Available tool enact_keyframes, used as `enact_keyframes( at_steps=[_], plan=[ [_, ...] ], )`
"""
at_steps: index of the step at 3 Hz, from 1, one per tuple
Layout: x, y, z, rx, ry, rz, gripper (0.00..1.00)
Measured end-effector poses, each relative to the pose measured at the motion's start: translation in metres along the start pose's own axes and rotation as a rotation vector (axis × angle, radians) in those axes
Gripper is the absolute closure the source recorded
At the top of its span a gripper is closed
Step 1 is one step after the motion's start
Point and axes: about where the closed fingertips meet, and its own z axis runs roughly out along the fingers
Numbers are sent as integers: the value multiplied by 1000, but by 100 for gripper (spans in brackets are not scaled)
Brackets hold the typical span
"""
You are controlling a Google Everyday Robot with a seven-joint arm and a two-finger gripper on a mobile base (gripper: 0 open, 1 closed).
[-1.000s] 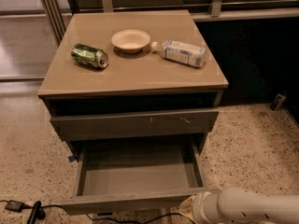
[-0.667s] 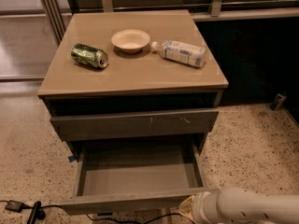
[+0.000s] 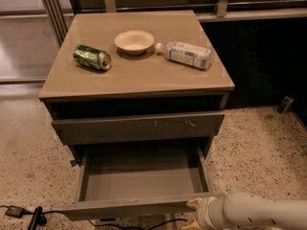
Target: Close middle drawer
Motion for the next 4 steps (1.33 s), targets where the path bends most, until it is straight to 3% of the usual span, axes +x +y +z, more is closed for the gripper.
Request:
enact_keyframes(
  at_steps=[1, 2, 4],
  plan=[
    [-5, -10, 7, 8, 6, -30, 0],
    [-4, -11, 8, 12, 6, -34, 0],
    [-54, -96, 62, 43, 36, -239, 50]
  ],
)
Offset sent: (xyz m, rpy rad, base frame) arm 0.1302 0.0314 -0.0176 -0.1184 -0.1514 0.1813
